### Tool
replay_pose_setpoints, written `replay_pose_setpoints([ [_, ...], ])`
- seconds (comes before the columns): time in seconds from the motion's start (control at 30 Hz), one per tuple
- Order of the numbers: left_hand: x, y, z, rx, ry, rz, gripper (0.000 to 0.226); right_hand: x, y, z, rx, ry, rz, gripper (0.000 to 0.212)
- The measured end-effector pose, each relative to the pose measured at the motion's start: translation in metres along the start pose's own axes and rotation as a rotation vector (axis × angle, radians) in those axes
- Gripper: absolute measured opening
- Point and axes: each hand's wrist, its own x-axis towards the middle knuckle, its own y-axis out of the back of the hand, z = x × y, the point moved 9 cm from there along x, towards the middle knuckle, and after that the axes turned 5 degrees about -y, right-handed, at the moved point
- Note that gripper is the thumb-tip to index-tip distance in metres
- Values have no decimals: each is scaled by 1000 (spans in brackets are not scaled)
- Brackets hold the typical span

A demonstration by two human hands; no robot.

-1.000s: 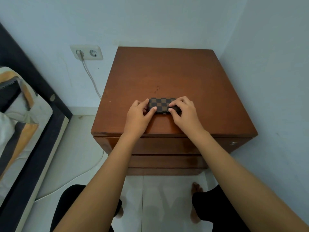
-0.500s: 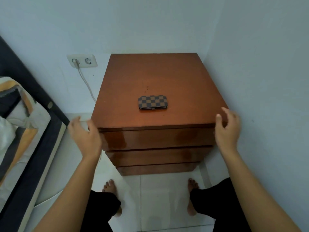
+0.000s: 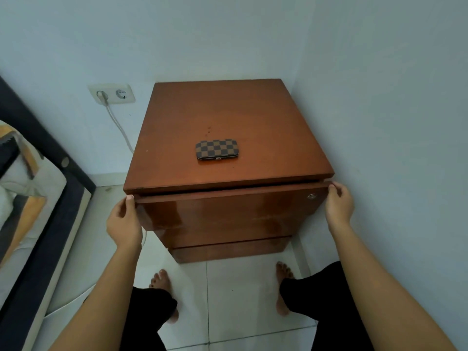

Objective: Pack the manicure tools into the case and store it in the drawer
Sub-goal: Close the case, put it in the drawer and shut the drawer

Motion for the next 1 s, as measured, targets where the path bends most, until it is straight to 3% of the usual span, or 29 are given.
replay_pose_setpoints([
  [0.17,-38,37,-7,-12,21,52,36,-33,38,17,2,5,-4,27],
  [0.4,-103,95,-21,11,-60,-1,37,-81,98,51,17,13,-23,24],
  [0.63,-117,110,-26,74,-33,40,38,-96,117,52,1,69,-68,22],
  [0.83,-89,86,45,270,-291,26,42,-78,75,-20,-275,349,-227,34],
  [1.0,-42,-20,93,571,-549,-301,57,-87,-34,-105,-507,647,-471,45],
])
